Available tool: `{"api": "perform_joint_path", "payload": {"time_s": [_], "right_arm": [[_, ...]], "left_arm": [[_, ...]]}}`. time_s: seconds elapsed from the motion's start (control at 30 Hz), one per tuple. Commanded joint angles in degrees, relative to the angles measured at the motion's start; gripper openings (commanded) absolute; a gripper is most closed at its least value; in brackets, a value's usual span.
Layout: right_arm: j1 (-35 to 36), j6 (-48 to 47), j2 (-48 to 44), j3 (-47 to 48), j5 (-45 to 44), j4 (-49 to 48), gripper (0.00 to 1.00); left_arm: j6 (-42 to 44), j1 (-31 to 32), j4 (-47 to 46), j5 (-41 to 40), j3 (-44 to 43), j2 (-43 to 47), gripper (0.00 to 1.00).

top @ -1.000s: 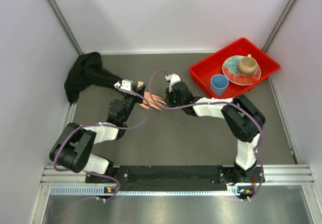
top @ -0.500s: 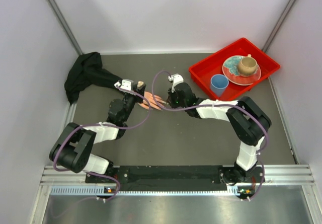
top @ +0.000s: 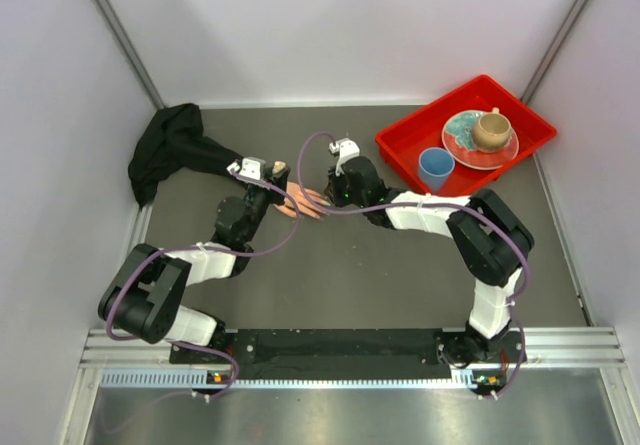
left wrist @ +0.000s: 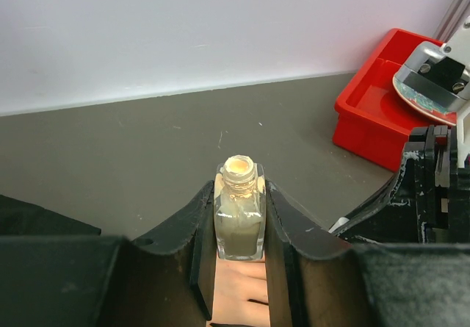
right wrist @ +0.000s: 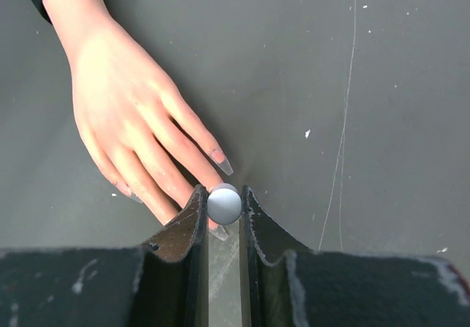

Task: Paint the nails

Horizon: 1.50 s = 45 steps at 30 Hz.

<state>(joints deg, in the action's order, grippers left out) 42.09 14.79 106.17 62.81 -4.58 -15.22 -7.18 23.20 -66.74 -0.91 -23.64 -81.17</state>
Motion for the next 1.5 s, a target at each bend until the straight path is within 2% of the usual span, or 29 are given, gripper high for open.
{"api": "perform_joint_path", "payload": {"time_s": [0.0,0.5,1.47], "right_arm": [[-0.3,0.2,1.4,2.9,1.3,-1.7,0.00],[-0.3,0.4,2.5,3.5,1.3,-1.0,0.00],[-0.9,1.6,-0.9,-1.5,0.8,-1.8,0.00]], "left_arm": [[0.0,-0.3,-2.8,0.6,-2.0,-0.1,0.00],[0.1,-0.3,-2.6,0.6,-1.9,0.2,0.00],[0.1,-0.3,-2.4,0.6,-2.0,0.0,0.00]]}}
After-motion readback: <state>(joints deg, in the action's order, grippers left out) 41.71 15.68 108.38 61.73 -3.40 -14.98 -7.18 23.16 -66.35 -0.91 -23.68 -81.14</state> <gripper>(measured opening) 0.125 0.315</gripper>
